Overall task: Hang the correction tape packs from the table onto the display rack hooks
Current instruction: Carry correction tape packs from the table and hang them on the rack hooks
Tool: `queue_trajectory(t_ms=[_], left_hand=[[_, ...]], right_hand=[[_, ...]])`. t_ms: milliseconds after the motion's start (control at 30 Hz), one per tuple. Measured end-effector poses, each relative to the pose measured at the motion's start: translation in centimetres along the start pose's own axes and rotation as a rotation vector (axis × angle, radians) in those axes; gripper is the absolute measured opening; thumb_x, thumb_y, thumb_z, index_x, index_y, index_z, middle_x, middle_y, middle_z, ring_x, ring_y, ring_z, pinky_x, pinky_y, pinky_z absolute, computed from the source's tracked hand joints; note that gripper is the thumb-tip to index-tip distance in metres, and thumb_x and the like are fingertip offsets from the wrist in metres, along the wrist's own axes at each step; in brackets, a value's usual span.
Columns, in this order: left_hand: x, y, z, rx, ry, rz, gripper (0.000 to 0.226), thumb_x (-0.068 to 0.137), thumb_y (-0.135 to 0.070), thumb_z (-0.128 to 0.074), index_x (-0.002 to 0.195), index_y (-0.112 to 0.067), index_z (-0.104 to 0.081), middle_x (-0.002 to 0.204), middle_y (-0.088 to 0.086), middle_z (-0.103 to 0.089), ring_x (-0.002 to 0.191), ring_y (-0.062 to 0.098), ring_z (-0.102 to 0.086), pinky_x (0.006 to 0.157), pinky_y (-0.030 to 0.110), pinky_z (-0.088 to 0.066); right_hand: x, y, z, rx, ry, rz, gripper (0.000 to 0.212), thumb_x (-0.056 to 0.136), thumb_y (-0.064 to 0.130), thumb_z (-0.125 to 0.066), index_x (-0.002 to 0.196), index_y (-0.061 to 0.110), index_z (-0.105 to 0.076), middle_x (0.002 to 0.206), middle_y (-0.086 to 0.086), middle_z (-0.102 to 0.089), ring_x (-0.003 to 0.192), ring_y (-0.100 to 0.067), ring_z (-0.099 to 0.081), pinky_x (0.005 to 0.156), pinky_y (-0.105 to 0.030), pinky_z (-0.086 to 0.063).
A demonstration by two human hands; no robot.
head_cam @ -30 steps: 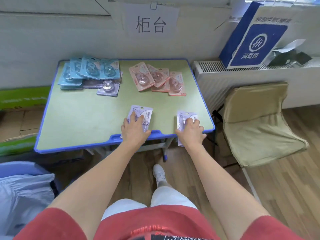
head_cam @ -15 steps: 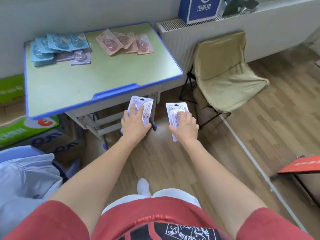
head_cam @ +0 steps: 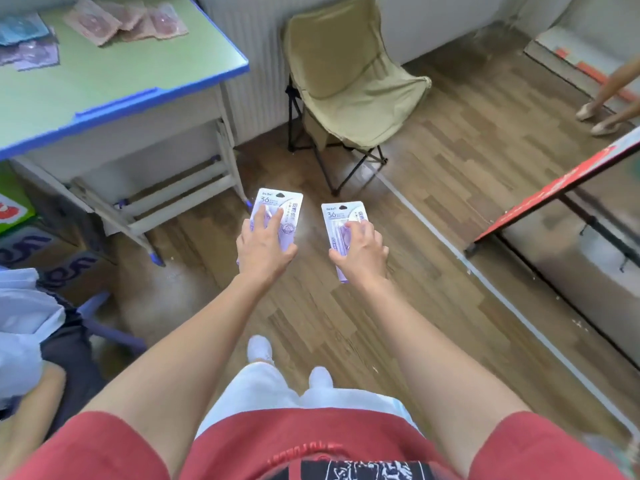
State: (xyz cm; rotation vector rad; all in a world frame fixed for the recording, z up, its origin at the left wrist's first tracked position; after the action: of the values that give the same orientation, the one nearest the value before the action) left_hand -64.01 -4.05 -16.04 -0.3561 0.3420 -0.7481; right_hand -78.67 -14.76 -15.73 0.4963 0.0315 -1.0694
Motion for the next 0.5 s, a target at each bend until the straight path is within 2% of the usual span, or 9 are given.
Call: queue_trajectory(t_ms=[267,500], left_hand=[[-8.1,-9.1,-4.9,0.039,0.088,-0.316,0.066,0.086,-0.031,-0.06,0.146,-0.025,-0.033,0.158,0.005,-0.015,0.133,0.035,-0.026,0.107,0.045,-0.028],[-18.2,-11.9,-9.9,0.086,0.255,-0.534,0.069,0.086,-0.033,-0.061,0.147,-0.022,-0.031,0.158,0.007,-0.012,0.135,0.037,-0.023,0.111,0.044,-0.025]], right_hand=[[-11.1,-11.0,1.8,0.085,-0.188,-0.297,0.053,0.086,0.036,-0.062,0.133,0.018,-0.045,0.151,-0.004,-0.029,0.131,-0.028,-0.033,0.101,-0.04,-0.031],[-23.3,-17.3,-0.2,0.167,-0.273,-0.561,0.054,0.086,0.034,-0.061,0.134,0.018,-0.043,0.152,-0.004,-0.025,0.133,-0.027,-0.03,0.103,-0.039,-0.03]])
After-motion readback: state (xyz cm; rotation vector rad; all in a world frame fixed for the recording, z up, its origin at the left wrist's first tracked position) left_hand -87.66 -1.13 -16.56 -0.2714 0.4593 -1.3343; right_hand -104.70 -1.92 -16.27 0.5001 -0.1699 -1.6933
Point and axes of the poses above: each hand's wrist, its own x-axis towards the middle knuckle, its own z-axis out of the back of the hand, y = z × x, the point moved 5 cm from there along x, towards the middle knuckle
